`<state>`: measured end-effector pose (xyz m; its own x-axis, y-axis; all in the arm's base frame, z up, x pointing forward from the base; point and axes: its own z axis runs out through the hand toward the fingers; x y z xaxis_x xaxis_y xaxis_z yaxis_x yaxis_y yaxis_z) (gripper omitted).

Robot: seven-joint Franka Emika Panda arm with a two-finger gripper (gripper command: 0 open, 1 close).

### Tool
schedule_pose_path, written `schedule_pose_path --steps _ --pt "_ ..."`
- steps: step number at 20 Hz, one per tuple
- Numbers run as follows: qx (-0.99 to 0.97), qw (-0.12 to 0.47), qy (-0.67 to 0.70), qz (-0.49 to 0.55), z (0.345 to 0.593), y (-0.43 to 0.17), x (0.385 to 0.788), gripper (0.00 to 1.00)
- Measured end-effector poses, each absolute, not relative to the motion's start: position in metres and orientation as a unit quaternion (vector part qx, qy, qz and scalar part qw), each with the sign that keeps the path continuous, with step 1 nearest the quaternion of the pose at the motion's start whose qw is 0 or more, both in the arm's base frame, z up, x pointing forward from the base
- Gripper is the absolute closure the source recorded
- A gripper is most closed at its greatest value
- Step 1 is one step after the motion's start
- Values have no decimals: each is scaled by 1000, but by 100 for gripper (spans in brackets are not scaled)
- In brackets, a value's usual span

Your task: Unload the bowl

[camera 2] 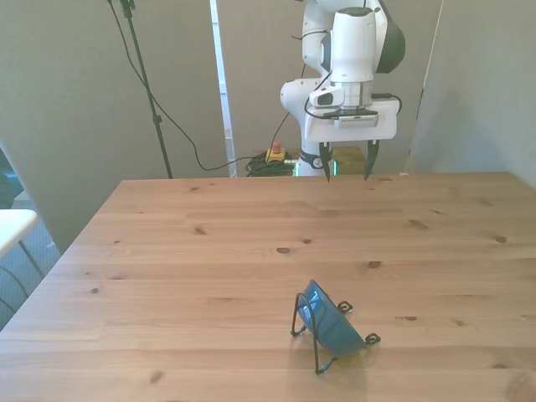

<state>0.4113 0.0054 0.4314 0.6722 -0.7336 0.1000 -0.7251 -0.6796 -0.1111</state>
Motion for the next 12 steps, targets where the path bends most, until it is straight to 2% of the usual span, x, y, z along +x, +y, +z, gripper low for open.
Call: schedule_pose_path --steps 3,5,12 --pt "-917 30 392 -71 432 5 414 0" --pt "-914 29 394 -89 442 5 427 0" --pt "-882 -3 443 -161 472 -22 517 0"
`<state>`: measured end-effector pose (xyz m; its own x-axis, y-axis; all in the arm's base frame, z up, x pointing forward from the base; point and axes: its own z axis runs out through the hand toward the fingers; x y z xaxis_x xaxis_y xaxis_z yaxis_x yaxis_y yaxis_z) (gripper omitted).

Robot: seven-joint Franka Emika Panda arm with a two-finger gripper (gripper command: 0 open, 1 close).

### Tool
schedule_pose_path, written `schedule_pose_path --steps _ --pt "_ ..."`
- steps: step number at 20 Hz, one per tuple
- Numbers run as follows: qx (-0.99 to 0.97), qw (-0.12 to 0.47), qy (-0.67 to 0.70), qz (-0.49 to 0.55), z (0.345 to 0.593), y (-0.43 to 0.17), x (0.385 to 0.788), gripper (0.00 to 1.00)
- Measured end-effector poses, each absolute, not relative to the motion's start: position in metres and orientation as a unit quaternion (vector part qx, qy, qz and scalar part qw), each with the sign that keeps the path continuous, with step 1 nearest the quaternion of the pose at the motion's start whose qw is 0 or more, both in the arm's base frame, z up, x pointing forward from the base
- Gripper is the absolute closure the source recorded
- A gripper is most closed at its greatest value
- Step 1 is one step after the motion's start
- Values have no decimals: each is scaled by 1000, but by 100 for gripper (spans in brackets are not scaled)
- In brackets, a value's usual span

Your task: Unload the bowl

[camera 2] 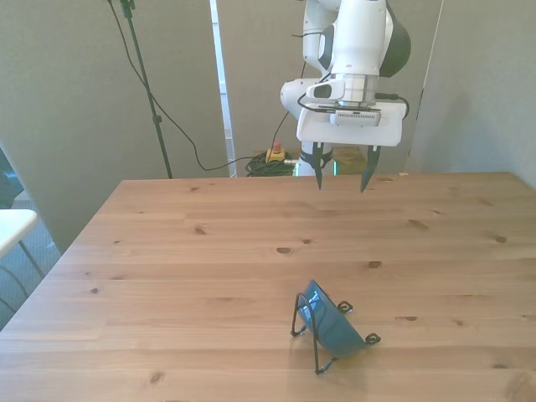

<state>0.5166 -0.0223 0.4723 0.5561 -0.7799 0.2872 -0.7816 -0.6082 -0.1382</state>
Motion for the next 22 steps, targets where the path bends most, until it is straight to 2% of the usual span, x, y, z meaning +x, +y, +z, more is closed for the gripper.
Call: schedule_pose_path --steps 5,10,22 --pt "855 35 -469 218 488 -37 585 0" --pt "838 52 -484 246 477 -32 637 0" --pt "801 87 -525 273 446 -62 687 0"
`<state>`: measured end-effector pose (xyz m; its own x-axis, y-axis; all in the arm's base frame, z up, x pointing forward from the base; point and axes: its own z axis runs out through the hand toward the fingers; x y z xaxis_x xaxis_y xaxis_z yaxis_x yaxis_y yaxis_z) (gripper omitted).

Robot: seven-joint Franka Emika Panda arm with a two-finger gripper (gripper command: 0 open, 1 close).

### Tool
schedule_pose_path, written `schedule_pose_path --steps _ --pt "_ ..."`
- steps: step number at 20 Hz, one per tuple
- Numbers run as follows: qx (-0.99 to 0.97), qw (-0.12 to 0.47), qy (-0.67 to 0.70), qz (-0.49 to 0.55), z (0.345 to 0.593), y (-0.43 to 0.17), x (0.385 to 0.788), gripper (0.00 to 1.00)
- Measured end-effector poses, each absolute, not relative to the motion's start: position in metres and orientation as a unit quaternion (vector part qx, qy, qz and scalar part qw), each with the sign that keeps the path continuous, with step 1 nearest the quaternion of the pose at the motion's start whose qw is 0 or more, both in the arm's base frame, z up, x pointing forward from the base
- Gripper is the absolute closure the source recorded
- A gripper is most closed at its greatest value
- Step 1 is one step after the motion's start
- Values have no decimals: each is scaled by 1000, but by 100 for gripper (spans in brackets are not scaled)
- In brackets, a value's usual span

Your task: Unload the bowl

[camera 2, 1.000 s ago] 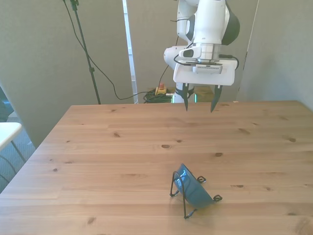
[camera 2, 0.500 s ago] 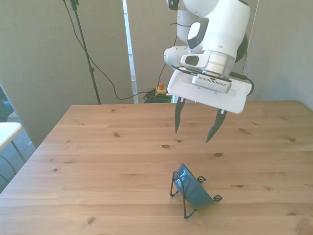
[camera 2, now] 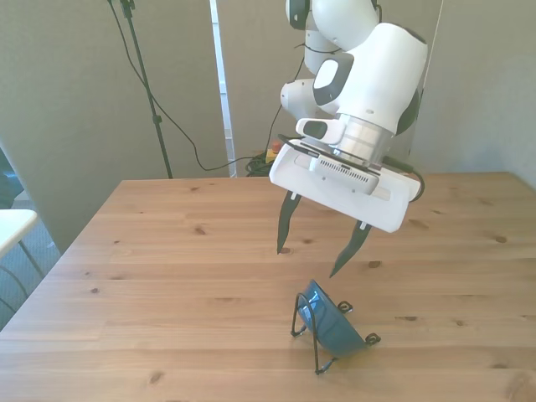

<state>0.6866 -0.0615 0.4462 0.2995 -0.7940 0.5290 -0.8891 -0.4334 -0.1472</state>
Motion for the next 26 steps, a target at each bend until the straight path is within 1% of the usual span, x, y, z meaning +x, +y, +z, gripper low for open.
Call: schedule_pose_path --steps 5,13,20,21,26 --pt "798 91 -529 273 431 -59 700 0" --pt "789 102 -539 278 423 -70 706 0" --pt "781 119 -543 286 417 -60 717 0" --pt "780 121 -544 285 417 -58 717 100" --pt "776 129 -549 282 413 -53 720 100"
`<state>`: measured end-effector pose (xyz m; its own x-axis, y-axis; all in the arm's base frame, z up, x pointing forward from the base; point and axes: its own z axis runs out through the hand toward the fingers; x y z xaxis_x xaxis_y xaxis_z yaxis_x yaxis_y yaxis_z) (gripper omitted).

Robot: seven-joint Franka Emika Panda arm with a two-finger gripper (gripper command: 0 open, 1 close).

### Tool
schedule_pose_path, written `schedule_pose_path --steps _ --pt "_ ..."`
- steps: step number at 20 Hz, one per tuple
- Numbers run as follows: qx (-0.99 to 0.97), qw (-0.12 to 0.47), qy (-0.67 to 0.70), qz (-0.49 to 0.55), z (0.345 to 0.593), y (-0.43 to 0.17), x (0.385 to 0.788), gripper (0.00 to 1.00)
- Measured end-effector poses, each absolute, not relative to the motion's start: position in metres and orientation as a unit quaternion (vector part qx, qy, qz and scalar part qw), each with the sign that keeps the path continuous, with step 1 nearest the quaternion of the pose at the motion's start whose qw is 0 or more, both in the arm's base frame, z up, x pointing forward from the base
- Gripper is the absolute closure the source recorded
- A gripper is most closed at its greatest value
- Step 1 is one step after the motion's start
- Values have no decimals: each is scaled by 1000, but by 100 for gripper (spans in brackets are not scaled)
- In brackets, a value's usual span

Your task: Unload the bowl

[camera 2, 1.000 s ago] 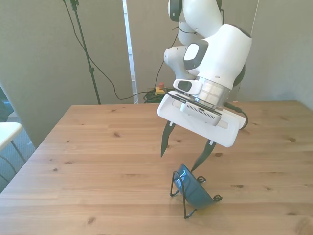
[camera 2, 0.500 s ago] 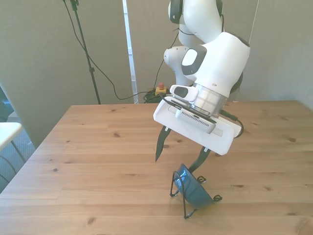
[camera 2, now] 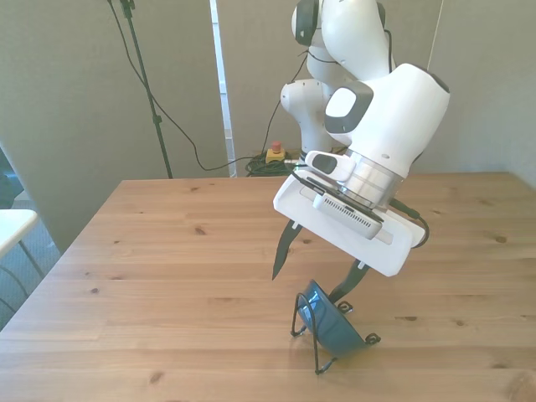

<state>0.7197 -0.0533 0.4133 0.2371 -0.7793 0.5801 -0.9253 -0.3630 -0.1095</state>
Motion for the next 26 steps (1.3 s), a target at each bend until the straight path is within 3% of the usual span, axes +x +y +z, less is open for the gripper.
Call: schedule_pose_path --steps 26 --pt "768 139 -561 278 405 -49 724 100"
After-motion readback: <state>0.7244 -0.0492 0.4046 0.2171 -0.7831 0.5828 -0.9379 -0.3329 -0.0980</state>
